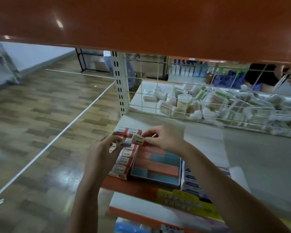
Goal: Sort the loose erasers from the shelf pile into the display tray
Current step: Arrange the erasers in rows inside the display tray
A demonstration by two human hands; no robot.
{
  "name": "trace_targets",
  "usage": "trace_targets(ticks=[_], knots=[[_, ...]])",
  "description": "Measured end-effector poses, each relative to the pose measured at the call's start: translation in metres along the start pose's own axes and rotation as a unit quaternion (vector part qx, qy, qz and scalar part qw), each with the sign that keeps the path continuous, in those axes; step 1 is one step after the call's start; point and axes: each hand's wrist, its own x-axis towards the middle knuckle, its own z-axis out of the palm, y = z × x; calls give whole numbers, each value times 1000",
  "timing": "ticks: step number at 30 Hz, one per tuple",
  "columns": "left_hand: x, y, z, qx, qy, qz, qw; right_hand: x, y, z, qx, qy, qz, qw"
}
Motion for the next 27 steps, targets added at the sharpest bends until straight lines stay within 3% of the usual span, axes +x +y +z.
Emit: trace_targets(ticks=[17, 27], knots=[[14, -29, 5, -9, 21, -5, 1000, 43, -2, 47, -238, 85, -11, 968], [15, -28, 7, -4, 21, 13, 1000, 36, -3, 55, -308, 92, -48, 946]])
